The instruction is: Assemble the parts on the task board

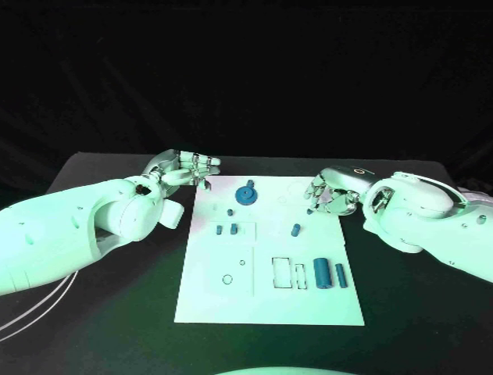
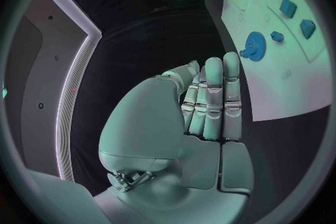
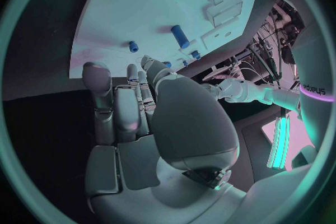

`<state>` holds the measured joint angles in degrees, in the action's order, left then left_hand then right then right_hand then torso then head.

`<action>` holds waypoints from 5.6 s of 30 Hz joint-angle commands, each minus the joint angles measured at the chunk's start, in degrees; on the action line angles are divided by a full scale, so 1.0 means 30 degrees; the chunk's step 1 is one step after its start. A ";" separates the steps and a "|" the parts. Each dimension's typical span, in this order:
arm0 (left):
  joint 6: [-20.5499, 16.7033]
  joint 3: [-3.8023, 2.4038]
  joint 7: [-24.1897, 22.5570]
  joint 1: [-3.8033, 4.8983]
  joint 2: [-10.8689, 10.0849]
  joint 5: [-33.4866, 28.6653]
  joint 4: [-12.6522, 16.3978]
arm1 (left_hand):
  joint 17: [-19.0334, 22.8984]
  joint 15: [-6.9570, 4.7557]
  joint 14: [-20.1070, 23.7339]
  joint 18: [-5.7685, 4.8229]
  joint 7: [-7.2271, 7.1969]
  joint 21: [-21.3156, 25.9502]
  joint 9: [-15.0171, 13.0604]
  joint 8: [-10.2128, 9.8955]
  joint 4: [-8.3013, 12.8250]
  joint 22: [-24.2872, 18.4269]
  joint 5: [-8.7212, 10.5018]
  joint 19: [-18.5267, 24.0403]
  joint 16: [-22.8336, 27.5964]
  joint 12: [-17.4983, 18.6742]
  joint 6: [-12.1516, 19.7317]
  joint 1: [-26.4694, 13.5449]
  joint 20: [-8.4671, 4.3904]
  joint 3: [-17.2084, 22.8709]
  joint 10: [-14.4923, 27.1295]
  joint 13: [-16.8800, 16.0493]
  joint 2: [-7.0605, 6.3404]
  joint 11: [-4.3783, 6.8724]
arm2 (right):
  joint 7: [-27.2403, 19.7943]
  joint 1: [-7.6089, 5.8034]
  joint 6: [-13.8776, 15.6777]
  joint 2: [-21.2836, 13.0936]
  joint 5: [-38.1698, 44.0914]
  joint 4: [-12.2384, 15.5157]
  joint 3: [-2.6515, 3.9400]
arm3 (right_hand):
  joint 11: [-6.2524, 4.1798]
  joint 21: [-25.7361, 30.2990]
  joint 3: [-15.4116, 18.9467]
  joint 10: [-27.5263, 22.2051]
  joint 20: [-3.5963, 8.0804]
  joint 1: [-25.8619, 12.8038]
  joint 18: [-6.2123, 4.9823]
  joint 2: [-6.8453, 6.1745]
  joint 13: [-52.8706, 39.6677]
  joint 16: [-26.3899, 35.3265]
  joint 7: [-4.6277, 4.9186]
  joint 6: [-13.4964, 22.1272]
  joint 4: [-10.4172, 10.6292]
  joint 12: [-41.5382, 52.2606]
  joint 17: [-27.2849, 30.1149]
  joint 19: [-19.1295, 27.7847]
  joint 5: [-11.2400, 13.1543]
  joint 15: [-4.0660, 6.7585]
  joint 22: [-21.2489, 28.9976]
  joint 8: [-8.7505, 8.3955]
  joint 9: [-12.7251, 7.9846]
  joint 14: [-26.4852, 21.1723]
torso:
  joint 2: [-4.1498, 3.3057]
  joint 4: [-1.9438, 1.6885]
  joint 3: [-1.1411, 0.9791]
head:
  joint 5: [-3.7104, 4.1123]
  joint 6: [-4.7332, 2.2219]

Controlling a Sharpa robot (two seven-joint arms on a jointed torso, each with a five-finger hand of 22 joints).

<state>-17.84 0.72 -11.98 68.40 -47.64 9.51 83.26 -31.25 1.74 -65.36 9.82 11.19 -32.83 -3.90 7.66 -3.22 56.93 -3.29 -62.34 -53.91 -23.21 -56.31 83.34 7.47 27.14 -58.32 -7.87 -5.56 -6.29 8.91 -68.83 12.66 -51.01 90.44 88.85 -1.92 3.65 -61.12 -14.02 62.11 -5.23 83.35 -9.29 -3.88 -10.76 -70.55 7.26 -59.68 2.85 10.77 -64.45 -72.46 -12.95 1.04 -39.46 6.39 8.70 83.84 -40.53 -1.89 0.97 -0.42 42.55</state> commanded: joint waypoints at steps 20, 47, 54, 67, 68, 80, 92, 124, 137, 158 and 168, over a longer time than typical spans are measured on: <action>-0.0264 0.0088 -0.1531 -0.0365 -0.0349 -0.3196 0.0672 | 0.0153 0.0068 -0.0121 0.0220 0.0100 0.0286 0.0026 -0.0030 -0.0234 -0.0262 -0.0154 -0.0286 0.0058 -0.0283 0.0340 -0.0430 0.0069 -0.0114 0.0331 -0.0020 0.0033 -0.0181 | 0.1594 0.0412 -0.2171 0.0471 0.4004 -0.0082 -0.0054 | 0.0361 0.0258 -0.0772 -0.0626 -0.0197 -0.0056 0.0175 -0.0164 0.2067 0.0268 0.0117 -0.0492 -0.0222 -0.1353 0.0394 0.0035 0.1173 -0.0323 0.0251 -0.0861 -0.0408 0.0658 | -0.0042 0.0042 -0.0019 | 0.0138 0.0214; 0.0073 0.0090 -0.1148 -0.0377 -0.0277 -0.2922 0.0369 | 0.0288 0.0059 -0.0029 0.0232 0.0121 0.0453 0.0004 0.0091 0.0099 -0.0429 -0.0160 -0.0367 0.0064 -0.0539 0.0454 -0.0169 0.0056 -0.0079 0.0521 -0.0026 -0.0060 -0.0193 | 0.1075 0.0743 -0.1700 0.1088 0.2626 -0.0696 -0.0071 | 0.0571 0.0108 -0.2863 0.0291 -0.0365 -0.0131 0.0192 0.0045 0.2401 0.0226 0.0426 -0.0435 -0.0620 -0.1361 0.0486 0.0029 0.2387 -0.0497 0.0101 -0.0921 -0.0707 0.0671 | -0.0032 0.0067 -0.0021 | -0.0006 0.0399; 0.0100 0.0087 -0.1419 -0.0378 -0.0207 -0.2887 0.0442 | 0.0346 0.0046 0.0008 0.0234 0.0130 0.0480 -0.0003 0.0154 0.0289 -0.0458 -0.0168 -0.0393 0.0070 -0.0649 0.0476 0.0005 0.0034 -0.0027 0.0566 -0.0027 -0.0026 -0.0195 | 0.0989 0.0828 -0.1642 0.1245 0.2349 -0.0976 -0.0071 | 0.0545 0.0044 -0.3149 0.0587 -0.0366 -0.0352 0.0196 0.0124 0.2379 0.0134 0.0464 -0.0543 -0.0541 -0.1300 0.0403 0.0007 0.2432 -0.0483 0.0032 -0.0887 -0.0720 0.0688 | -0.0029 0.0024 0.0017 | 0.0207 0.0464; 0.0343 0.0085 -0.1225 -0.0378 -0.0206 -0.2718 0.0516 | 0.0418 0.0109 -0.0060 0.0211 0.0278 0.0436 0.0028 0.0152 0.0566 -0.0446 -0.0164 -0.0510 -0.0051 -0.0707 0.0869 0.0126 0.0041 -0.0025 0.1027 0.0056 -0.0015 -0.0337 | 0.1239 0.1087 -0.1880 0.1478 0.2737 -0.1212 -0.0070 | 0.0100 -0.0714 -0.3629 0.2111 -0.0088 -0.0753 0.0350 0.0333 0.2269 -0.0456 0.0104 -0.1875 -0.0604 -0.1004 -0.0230 -0.0400 0.2880 -0.0128 -0.1077 -0.0391 -0.0432 0.0812 | -0.0025 0.0049 -0.0018 | 0.0250 0.0526; 0.0343 0.0085 -0.1225 -0.0378 -0.0210 -0.2715 0.0519 | 0.0426 0.0114 -0.0048 0.0211 0.0286 0.0432 0.0027 0.0158 0.0606 -0.0441 -0.0166 -0.0510 -0.0056 -0.0722 0.0900 0.0153 0.0041 -0.0021 0.1059 0.0060 -0.0017 -0.0346 | 0.1249 0.1104 -0.1864 0.1485 0.2763 -0.1206 -0.0069 | 0.0081 -0.0768 -0.3637 0.2164 -0.0071 -0.0765 0.0363 0.0334 0.2268 -0.0496 0.0086 -0.1920 -0.0618 -0.1007 -0.0275 -0.0431 0.2895 -0.0111 -0.1158 -0.0376 -0.0419 0.0821 | -0.0027 0.0040 -0.0013 | 0.0251 0.0530; -0.0303 0.0084 -0.1806 -0.0378 -0.0253 -0.2704 0.0568 | 0.0524 0.0234 0.0047 0.0192 0.0486 0.0330 0.0017 0.0273 0.0943 -0.0332 -0.0217 -0.0467 -0.0173 -0.0850 0.1467 0.0213 0.0105 0.0021 0.1747 0.0174 0.0000 -0.0551 | 0.0560 0.1281 -0.0201 0.1209 0.2443 -0.0675 -0.0057 | -0.0012 -0.1173 -0.3369 0.2468 0.0035 -0.1373 0.0465 0.0260 0.2295 -0.0731 -0.0079 -0.2099 -0.0359 -0.1177 -0.0492 -0.0639 0.3400 -0.0023 -0.1730 -0.0373 -0.0345 0.0858 | -0.0035 0.0026 -0.0013 | 0.0286 0.0505; -0.0670 0.0083 -0.2120 -0.0378 -0.0284 -0.2703 0.0486 | 0.0574 0.0293 0.0099 0.0191 0.0576 0.0262 0.0004 0.0392 0.1087 -0.0259 -0.0226 -0.0413 -0.0238 -0.0964 0.1773 0.0199 0.0147 0.0051 0.2102 0.0223 0.0028 -0.0644 | 0.0575 0.1221 0.0685 0.0734 0.2172 -0.0143 0.0145 | -0.0057 -0.1314 -0.3310 0.2537 0.0073 -0.1466 0.0498 0.0328 0.2301 -0.0844 -0.0119 -0.2125 -0.0265 -0.1235 -0.0630 -0.0723 0.3399 0.0025 -0.1952 -0.0382 -0.0332 0.0867 | -0.0039 0.0039 -0.0053 | 0.0238 0.0505; -0.0484 0.0083 -0.2017 -0.0385 -0.0111 -0.2724 0.0461 | 0.0605 0.0376 0.0092 0.0188 0.0643 0.0198 -0.0028 0.0620 0.1077 -0.0200 -0.0212 -0.0375 -0.0394 -0.1197 0.2057 -0.0028 0.0235 -0.0008 0.2434 0.0246 0.0110 -0.0720 | -0.0309 0.0824 0.2042 0.0280 0.0352 0.4155 0.0377 | -0.0043 -0.1383 -0.3575 0.2523 0.0144 -0.0987 0.0497 0.0447 0.2323 -0.0878 -0.0031 -0.2089 -0.0611 -0.1494 -0.0618 -0.0717 0.3230 0.0073 -0.1994 -0.0473 -0.0312 0.0834 | -0.0003 0.0016 0.0062 | -0.0210 0.0374; -0.0318 0.0085 -0.1893 -0.0411 0.0275 -0.2737 0.0593 | 0.0608 0.0381 0.0103 0.0192 0.0646 0.0197 -0.0031 0.0649 0.1083 -0.0198 -0.0215 -0.0369 -0.0409 -0.1227 0.2086 -0.0045 0.0241 -0.0014 0.2468 0.0248 0.0112 -0.0723 | -0.1452 0.2589 0.1813 0.2307 -0.0141 0.3187 0.0367 | 0.0024 -0.1402 -0.3742 0.2468 0.0132 -0.0789 0.0498 0.0524 0.2327 -0.0898 0.0070 -0.2005 -0.0816 -0.1635 -0.0612 -0.0682 0.3127 0.0035 -0.1991 -0.0550 -0.0315 0.0819 | -0.0040 -0.0009 0.0080 | -0.1075 0.0578; -0.0200 0.0086 -0.1765 -0.0543 0.0381 -0.2740 0.0706 | 0.0614 0.0384 0.0123 0.0196 0.0648 0.0196 -0.0033 0.0680 0.1100 -0.0196 -0.0217 -0.0358 -0.0421 -0.1261 0.2127 -0.0049 0.0247 -0.0017 0.2512 0.0250 0.0113 -0.0729 | -0.1655 0.3480 0.1243 0.3575 0.0193 0.2160 0.0318 | 0.0064 -0.1442 -0.3803 0.2429 0.0113 -0.0761 0.0507 0.0553 0.2327 -0.0958 0.0121 -0.1945 -0.0890 -0.1710 -0.0679 -0.0681 0.3040 0.0004 -0.2041 -0.0596 -0.0319 0.0824 | -0.0041 0.0011 0.0060 | -0.2329 0.1052; -0.0182 0.0086 -0.1750 -0.0545 0.0406 -0.2740 0.0705 | 0.0620 0.0387 0.0142 0.0198 0.0652 0.0197 -0.0037 0.0714 0.1109 -0.0194 -0.0218 -0.0347 -0.0431 -0.1297 0.2151 -0.0056 0.0253 -0.0018 0.2539 0.0249 0.0125 -0.0732 | -0.1742 0.3579 0.0357 0.3681 0.0332 0.2093 0.0301 | 0.0067 -0.1461 -0.3810 0.2431 0.0110 -0.0752 0.0512 0.0548 0.2324 -0.0970 0.0126 -0.1940 -0.0911 -0.1718 -0.0690 -0.0689 0.3018 0.0001 -0.2069 -0.0601 -0.0318 0.0826 | -0.0034 0.0012 0.0075 | -0.2520 0.1141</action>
<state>-19.44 1.02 -17.02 66.79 -46.55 1.12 85.24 -29.47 2.58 -64.93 9.80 12.68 -31.84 -3.92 9.45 0.03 56.28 -3.75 -63.37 -55.02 -26.94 -50.25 83.30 7.69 27.21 -51.09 -7.19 -5.50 -8.58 4.27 -58.17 15.93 -40.10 90.49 95.12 -1.01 3.58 -65.26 -25.23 69.36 -4.93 80.62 -8.39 -2.21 -3.71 -73.17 7.41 -65.45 0.30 5.75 -66.44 -74.18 -3.68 0.83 -45.62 4.40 7.64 84.03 -40.67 -1.83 1.15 -7.88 45.79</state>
